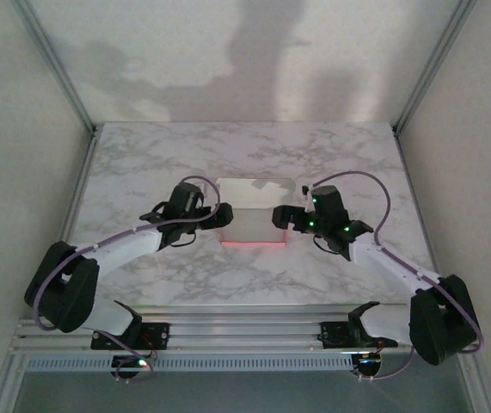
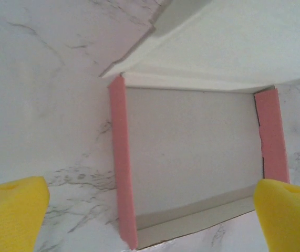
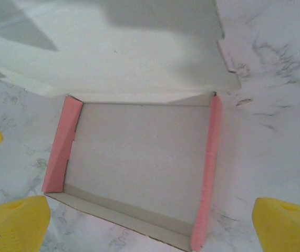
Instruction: Fold the paper box
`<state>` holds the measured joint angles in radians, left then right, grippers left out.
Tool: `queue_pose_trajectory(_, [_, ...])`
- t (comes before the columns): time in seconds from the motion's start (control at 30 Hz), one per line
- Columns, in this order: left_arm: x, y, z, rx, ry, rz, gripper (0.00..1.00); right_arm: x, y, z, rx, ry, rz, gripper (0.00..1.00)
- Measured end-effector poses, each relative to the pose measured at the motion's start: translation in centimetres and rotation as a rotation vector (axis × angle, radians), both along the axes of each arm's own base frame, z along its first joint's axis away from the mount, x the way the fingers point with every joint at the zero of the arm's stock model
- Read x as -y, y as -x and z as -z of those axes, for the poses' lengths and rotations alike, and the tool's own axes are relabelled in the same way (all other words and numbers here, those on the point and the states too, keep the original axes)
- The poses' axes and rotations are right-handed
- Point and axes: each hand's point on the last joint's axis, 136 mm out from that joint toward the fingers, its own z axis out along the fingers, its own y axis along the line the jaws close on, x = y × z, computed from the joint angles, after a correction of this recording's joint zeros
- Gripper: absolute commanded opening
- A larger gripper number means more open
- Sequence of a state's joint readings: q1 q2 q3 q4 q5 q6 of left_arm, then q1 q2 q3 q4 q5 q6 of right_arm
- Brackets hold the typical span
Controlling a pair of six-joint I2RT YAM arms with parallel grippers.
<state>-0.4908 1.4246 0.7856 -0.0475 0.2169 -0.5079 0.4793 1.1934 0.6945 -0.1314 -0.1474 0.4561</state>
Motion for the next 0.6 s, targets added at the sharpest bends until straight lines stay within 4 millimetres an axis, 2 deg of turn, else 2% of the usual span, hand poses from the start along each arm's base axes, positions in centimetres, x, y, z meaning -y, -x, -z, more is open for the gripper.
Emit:
queue_pose_trajectory(0.2, [-1.6,-1.9,-2.8,0.033,-0.039,0.035,0.99,1.7,-0.5,-1.6,0.025,0.06,-0.074,0.98])
queue_pose_trajectory(0.37, [-1.1,-2.9,-5.6,0.092,-0.098,0.127,1.0,1.1,-1.7,-4.4,0.073,0.127,-0.186,0.92])
queue_pose_trajectory(0.5, [-1.0,-2.7,-5.8,0.093,-0.162,0.206,0.99,1.4,-3.0,-5.7,0.092,0.168,-0.22,0.82])
queue_pose_trajectory(0.6, [-0.9,-2.8,-5.9,0.083,-0.215,0.264,0.92,1.5,-3.6,-5.6,0.07,0.196,-0.25,0.76])
